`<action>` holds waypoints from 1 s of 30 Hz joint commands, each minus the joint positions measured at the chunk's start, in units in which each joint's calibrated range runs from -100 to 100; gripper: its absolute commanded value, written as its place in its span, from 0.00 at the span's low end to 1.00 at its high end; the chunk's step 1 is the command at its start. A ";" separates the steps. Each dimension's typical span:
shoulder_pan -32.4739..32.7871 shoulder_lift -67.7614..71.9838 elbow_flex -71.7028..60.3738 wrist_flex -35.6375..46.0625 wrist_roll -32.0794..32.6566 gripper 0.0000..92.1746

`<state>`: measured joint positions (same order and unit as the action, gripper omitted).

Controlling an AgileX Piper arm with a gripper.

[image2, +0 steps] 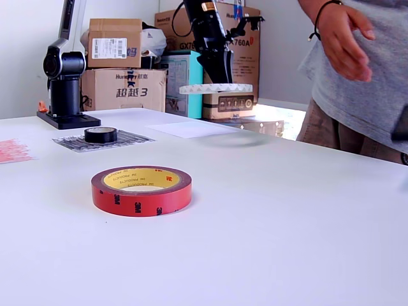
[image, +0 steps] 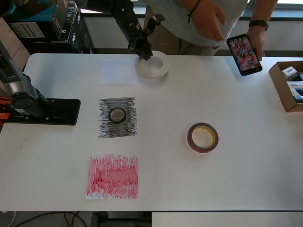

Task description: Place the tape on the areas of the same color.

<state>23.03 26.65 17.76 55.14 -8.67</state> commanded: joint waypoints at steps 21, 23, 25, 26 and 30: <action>8.95 -5.04 18.63 -10.63 -11.63 0.00; 9.03 -6.26 21.17 -12.59 -13.02 0.00; 9.03 -7.48 22.63 -13.26 -14.08 0.00; 9.03 -8.04 22.99 -13.26 -14.49 0.00; 9.10 -9.25 24.17 -13.26 -16.54 0.00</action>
<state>32.27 18.09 40.77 41.95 -23.26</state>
